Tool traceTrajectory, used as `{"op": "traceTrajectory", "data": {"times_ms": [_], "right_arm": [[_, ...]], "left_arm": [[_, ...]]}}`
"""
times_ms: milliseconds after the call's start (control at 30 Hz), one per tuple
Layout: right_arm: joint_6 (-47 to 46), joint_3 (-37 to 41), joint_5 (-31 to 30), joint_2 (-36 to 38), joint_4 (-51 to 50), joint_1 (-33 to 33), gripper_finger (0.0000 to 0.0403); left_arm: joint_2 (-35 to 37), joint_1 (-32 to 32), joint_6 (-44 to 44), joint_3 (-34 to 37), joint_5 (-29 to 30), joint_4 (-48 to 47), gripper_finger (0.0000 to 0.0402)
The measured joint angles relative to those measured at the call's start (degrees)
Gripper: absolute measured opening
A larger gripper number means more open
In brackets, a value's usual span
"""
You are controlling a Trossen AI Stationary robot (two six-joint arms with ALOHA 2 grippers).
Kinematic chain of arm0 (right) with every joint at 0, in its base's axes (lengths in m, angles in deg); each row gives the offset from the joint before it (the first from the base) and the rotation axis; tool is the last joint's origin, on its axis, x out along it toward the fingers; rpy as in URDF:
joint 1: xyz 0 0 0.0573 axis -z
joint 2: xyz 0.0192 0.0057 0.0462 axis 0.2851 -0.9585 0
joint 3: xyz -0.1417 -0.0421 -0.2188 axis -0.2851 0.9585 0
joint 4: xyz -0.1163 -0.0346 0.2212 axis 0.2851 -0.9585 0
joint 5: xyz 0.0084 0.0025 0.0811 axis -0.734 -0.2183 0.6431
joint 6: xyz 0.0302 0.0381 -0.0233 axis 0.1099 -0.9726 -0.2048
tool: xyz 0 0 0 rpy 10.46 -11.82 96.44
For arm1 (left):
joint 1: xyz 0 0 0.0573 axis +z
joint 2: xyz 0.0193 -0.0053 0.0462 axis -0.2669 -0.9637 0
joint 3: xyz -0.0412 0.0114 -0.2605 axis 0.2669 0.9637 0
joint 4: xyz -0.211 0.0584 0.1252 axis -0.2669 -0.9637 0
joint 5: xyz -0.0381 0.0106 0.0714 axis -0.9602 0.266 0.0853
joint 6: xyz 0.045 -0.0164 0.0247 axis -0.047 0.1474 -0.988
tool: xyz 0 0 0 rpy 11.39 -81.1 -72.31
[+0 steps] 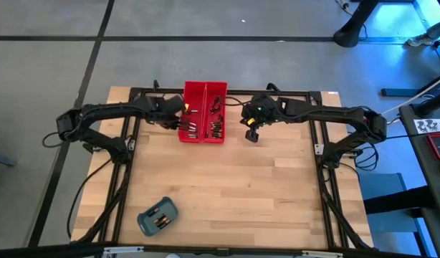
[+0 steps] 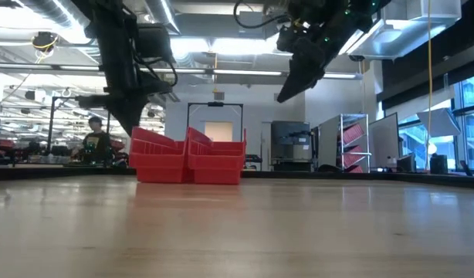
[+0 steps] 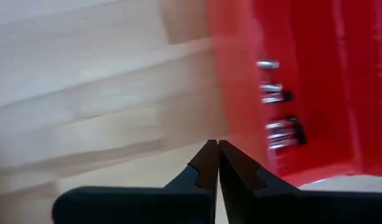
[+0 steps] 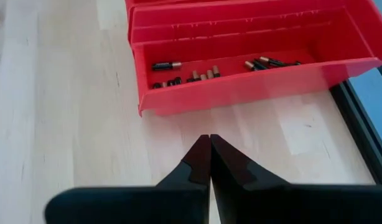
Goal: Sort batteries
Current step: Move the bins to the top center of the table
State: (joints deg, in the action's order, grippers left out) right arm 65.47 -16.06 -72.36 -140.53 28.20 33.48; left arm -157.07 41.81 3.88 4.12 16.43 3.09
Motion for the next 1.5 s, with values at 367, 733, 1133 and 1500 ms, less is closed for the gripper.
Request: {"op": "traceTrajectory", "data": {"times_ms": [367, 733, 1133, 1500], "right_arm": [[0.2, 0.2, 0.0, 0.0, -0.3, 0.0, 0.001], [-0.4, 0.2, 0.0, 0.1, -0.4, 0.0, 0.001], [-5.4, 0.2, 0.0, 0.1, 1.2, -0.1, 0.001], [-5.8, 0.3, 0.0, 0.1, 6.1, -0.1, 0.001]], "left_arm": [[0.0, -0.7, 5.8, 1.5, 2.6, 7.1, 0.0004], [1.1, -0.7, 3.5, 1.2, 3.8, 3.0, 0.0001], [14.6, -16.7, 0.1, -11.2, 4.1, -13.1, 0.0001], [8.0, -55.0, 19.0, -11.5, -7.7, -16.4, 0.0005]]}}
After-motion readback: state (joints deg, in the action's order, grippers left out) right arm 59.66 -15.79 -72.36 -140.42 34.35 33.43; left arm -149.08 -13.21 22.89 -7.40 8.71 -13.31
